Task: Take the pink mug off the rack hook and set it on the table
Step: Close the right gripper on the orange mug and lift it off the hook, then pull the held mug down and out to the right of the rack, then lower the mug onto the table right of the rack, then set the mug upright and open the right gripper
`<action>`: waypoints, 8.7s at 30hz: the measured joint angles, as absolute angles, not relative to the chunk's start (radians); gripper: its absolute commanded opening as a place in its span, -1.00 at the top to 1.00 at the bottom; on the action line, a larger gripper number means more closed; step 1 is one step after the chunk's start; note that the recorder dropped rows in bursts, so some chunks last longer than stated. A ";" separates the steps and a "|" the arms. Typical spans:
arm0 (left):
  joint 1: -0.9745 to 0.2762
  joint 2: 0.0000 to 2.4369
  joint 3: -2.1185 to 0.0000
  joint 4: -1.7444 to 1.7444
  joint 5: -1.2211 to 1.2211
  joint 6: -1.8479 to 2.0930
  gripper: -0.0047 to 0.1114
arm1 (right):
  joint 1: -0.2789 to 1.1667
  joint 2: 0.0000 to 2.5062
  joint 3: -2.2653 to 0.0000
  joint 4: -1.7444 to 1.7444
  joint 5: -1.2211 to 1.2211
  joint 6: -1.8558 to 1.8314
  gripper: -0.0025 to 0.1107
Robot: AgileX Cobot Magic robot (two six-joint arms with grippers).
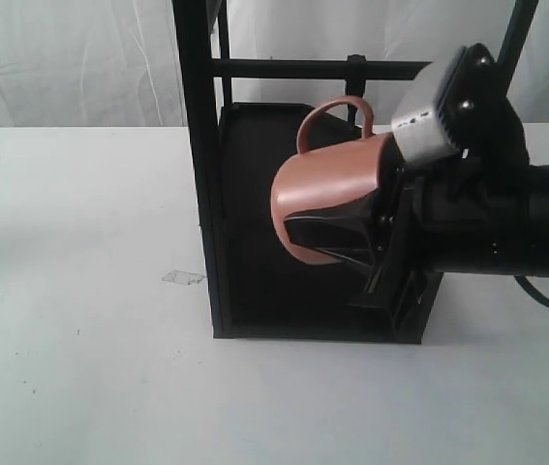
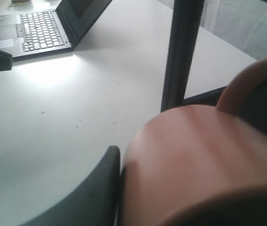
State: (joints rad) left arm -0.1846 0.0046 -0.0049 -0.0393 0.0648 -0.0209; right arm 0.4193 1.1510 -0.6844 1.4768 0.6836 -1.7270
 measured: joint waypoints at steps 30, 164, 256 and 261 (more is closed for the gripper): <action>-0.185 0.005 -0.005 -0.039 0.065 -0.021 0.92 | 0.419 1.150 -0.684 0.556 0.942 -0.793 0.90; -0.185 0.005 -0.005 -0.039 0.065 -0.021 0.92 | 0.150 2.018 -1.384 0.229 0.887 -0.360 0.88; -0.185 0.005 -0.005 -0.039 0.065 -0.021 0.92 | 0.154 1.931 -1.409 0.049 1.011 -0.389 -0.02; -0.185 0.005 -0.005 -0.039 0.065 -0.021 0.92 | 0.152 1.928 -1.409 0.049 1.019 -0.436 -0.02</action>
State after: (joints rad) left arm -0.1846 0.0046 -0.0049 -0.0393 0.0648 -0.0209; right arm 0.1522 1.9283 -1.4087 0.0489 1.0192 -0.4359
